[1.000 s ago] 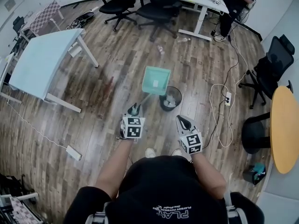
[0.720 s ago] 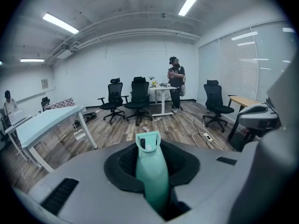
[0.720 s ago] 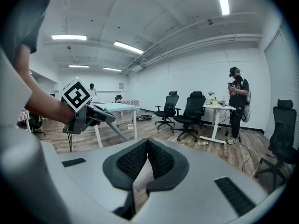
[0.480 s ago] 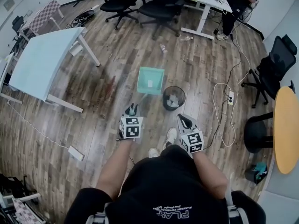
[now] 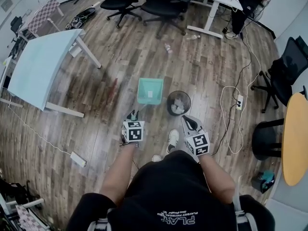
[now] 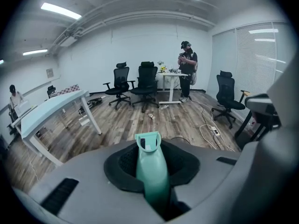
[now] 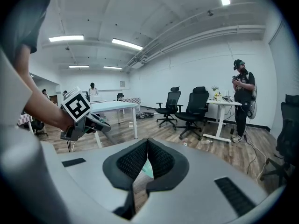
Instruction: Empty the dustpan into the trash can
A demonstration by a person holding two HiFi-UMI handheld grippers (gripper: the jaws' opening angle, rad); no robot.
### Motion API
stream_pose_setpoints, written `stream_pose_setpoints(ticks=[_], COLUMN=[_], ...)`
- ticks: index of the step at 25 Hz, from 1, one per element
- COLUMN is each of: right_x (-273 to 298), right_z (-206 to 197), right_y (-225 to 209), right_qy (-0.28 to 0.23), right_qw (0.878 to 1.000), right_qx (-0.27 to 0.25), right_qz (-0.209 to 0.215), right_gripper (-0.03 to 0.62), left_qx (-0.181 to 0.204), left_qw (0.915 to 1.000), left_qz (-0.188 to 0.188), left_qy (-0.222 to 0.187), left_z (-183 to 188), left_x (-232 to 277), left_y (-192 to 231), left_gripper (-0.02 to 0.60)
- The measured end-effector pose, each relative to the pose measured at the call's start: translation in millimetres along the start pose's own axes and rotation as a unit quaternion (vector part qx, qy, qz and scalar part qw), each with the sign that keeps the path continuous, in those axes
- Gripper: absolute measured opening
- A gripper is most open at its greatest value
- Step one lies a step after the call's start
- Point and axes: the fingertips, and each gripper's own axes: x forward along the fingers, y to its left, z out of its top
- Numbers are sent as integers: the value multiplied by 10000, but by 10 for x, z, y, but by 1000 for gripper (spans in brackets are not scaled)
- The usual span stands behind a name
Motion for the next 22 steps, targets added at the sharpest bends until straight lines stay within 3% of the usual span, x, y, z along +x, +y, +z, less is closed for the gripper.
stream_pose_setpoints(ticks=[16, 22], right_x=[827, 1043], right_z=[-40, -103], right_y=[-1063, -1274], right_qy=[195, 296], right_qw=[9992, 9983], right_qx=[296, 342], right_qz=[178, 356], right_gripper=[25, 25], left_qx=[-221, -319], left_qw=[9953, 9923], left_qz=[156, 253], left_qy=[925, 1173], left_z=[-82, -188], left_x=[924, 1146], left_y=[-214, -255], left_gripper=[89, 89])
